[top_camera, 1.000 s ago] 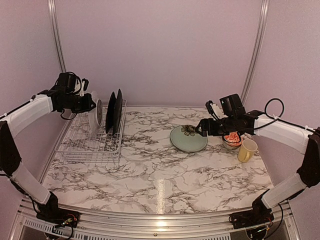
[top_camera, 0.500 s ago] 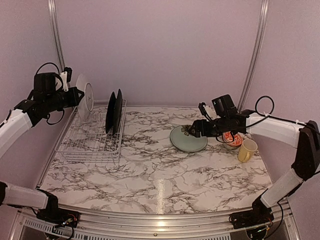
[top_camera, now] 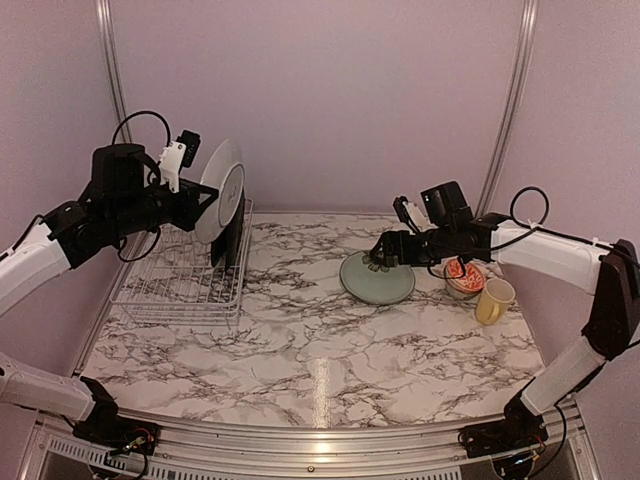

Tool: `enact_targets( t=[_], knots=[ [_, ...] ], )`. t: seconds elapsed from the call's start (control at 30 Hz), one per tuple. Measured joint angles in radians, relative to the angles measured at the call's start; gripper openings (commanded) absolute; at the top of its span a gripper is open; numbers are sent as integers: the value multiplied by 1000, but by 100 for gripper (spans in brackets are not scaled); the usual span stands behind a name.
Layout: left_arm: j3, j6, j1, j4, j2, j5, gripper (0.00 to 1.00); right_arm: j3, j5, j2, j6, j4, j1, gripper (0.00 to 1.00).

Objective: Unload the mixed dishes from the dish rack
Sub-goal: Pass from the left arm to the right

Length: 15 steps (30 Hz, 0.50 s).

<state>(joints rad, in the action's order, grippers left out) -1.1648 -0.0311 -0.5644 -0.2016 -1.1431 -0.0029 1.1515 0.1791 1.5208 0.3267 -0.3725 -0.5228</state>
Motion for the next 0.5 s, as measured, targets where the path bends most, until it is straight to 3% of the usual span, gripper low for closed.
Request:
enact_targets(
  t=[0.37,0.5],
  knots=[
    [-109,217,-391,-17,-134,-256,0,2,-4,-40,29,0,0,95],
    [-63,296,-483,13,-171,-365,0,2,-4,-59,44,-1,0,95]
  ],
)
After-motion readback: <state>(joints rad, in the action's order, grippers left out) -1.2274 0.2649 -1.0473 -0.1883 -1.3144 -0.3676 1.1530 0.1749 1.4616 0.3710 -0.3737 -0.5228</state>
